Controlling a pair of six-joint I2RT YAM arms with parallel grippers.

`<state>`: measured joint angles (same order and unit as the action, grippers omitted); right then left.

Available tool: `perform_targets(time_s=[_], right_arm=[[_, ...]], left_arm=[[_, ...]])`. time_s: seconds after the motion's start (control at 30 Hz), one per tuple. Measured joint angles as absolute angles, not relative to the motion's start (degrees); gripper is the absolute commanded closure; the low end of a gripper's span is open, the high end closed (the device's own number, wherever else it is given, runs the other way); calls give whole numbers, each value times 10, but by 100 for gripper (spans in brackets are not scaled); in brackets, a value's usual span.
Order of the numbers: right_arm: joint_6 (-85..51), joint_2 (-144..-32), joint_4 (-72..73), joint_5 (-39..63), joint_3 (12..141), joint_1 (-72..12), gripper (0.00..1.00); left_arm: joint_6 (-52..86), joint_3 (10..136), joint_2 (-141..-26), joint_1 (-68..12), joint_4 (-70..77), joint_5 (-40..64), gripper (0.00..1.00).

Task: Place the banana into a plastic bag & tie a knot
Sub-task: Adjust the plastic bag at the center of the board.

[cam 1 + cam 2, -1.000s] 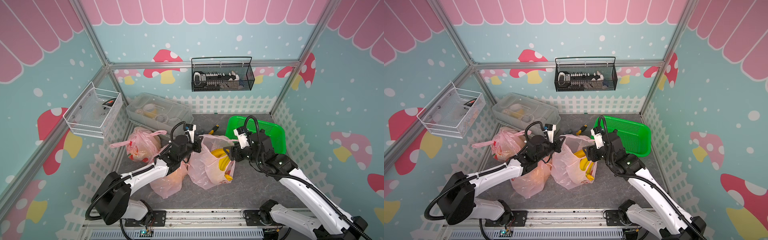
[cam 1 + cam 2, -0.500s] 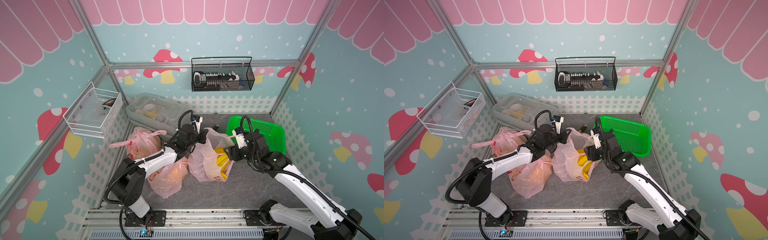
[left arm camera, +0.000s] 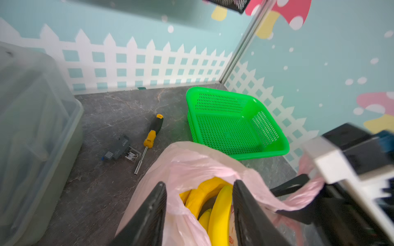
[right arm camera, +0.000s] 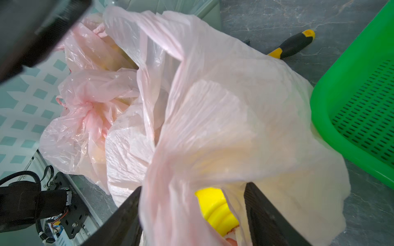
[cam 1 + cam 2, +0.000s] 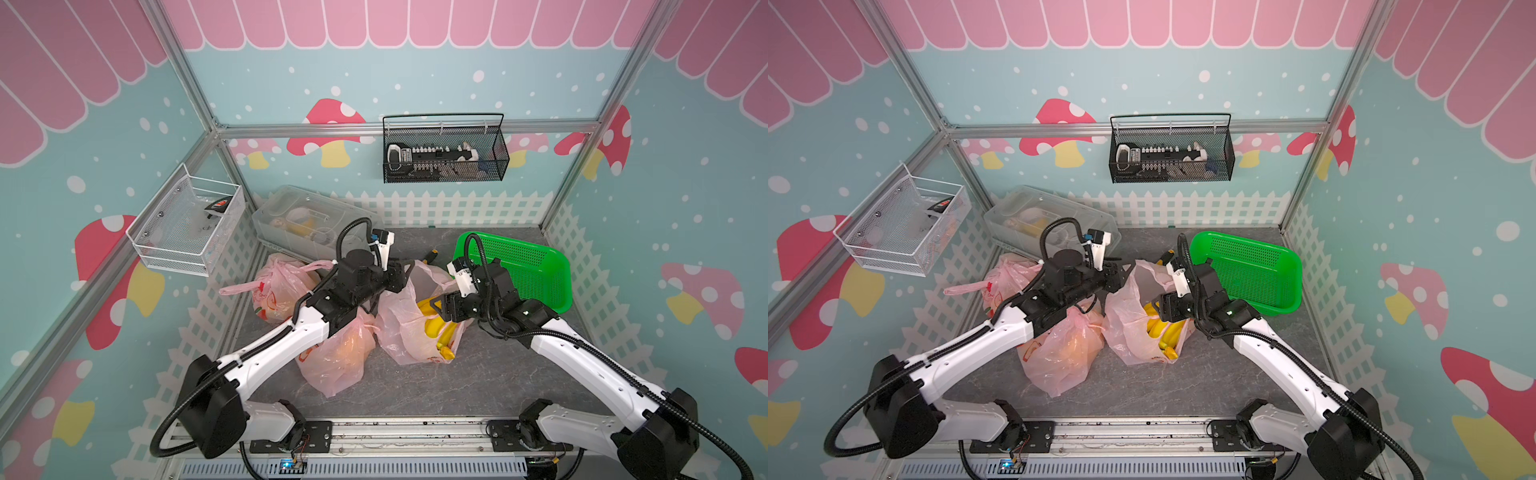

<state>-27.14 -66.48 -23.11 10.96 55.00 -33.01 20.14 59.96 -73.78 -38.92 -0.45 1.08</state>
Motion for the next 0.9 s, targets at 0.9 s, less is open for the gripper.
perform_targets(time_s=[0.9], right_arm=[[-314,-608,-240,6,552,-323,34]], left_arm=[[126,545,-868,-669,19,-236,69]])
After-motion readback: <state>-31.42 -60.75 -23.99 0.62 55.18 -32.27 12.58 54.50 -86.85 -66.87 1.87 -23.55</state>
